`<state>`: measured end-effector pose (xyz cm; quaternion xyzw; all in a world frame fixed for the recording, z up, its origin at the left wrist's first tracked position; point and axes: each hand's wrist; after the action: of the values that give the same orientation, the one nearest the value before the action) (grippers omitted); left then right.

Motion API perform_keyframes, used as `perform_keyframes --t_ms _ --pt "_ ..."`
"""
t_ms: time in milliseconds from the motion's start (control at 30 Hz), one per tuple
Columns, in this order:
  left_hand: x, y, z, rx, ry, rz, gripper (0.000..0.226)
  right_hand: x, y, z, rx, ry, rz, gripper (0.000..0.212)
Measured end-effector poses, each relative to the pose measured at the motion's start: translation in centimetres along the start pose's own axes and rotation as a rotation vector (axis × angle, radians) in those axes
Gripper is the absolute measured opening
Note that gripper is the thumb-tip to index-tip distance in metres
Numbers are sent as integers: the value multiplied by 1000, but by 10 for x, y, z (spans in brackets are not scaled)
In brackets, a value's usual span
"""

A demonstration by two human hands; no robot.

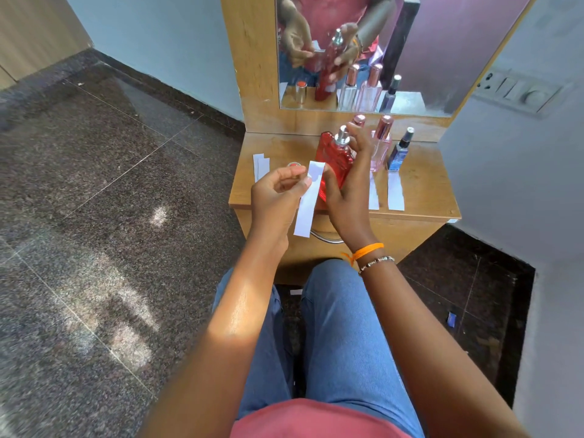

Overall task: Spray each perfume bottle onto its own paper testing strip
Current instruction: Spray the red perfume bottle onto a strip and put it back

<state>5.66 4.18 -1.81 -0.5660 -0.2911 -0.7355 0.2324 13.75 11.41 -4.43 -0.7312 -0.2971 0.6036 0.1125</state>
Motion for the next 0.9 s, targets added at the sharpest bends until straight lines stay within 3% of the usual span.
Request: perform_keyframes --t_ms 267,400,467,600,733,900 --pt "-3 0 -1 35 -13 -21 14 8 -5 9 -41 49 -8 55" --pt "-2 3 2 21 24 -12 18 1 13 1 142 185 -19 44" --pt "-1 7 6 12 17 14 21 -11 29 -8 223 117 35 36" --pt "-1 19 18 -73 -61 102 22 -26 49 -26 131 -125 232 31" --pt "-9 32 39 -166 -97 126 19 -22 51 -49 214 -203 361 30" --pt "-21 37 60 -260 -219 33 18 11 32 -89 332 -12 469 30"
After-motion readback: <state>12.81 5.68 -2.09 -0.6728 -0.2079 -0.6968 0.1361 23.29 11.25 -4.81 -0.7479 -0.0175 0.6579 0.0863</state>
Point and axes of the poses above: each hand's wrist, its own y-axis away from the middle knuckle, its own z-axis out of the palm, x = y × z, and after that the axes turned 2 degrees about y, right-handed
